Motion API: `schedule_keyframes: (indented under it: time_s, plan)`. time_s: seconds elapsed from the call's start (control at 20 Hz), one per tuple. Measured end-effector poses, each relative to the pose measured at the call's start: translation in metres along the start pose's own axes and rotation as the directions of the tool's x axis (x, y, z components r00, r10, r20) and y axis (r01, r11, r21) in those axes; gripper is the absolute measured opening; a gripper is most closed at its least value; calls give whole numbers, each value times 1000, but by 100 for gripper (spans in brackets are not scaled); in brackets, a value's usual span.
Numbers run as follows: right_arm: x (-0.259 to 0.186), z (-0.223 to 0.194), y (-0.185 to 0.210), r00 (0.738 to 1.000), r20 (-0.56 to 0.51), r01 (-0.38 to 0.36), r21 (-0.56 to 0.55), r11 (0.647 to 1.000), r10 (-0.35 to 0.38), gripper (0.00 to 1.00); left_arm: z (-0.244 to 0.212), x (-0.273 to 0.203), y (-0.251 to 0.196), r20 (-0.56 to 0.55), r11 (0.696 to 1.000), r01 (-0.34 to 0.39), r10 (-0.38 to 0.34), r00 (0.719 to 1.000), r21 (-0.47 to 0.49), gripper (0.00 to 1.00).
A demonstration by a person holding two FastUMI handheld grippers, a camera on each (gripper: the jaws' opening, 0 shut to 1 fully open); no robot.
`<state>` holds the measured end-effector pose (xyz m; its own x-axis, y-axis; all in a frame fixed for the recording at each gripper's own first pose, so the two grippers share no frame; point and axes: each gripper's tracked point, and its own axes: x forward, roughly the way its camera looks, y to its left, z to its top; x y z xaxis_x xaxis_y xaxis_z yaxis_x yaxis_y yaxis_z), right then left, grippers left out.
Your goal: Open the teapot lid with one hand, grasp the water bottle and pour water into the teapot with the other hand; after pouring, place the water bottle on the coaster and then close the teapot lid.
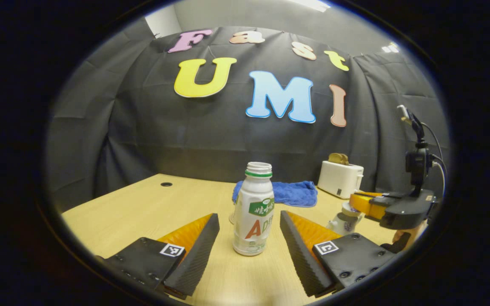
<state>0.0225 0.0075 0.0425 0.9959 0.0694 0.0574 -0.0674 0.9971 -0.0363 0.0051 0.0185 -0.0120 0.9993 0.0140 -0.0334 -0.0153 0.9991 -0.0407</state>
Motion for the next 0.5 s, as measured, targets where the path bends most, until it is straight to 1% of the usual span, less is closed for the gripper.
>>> schedule_keyframes:
  time_s: [0.05, 0.1, 0.25, 0.5]
  plan:
    - [-2, 4, -1, 1000, 7, -2, 4, 1000, 2, 7, -1, 1, 0, -4, 1000, -2, 2, 1000, 3, 95]
    - [-4, 7, -3, 1000, 13, -1, 8, 1000, 1, 7, -4, 2, 1, -10, 1000, -2, 2, 1000, 6, 100]
    - [-9, 14, -10, 999, 33, 0, 28, 1000, -1, 7, -10, 6, 2, -23, 1000, -7, 8, 1000, 15, 100]
    - [-17, 14, -26, 999, 41, -1, 57, 998, -2, 7, -22, 14, -1, -45, 998, -14, 16, 999, 61, 88]
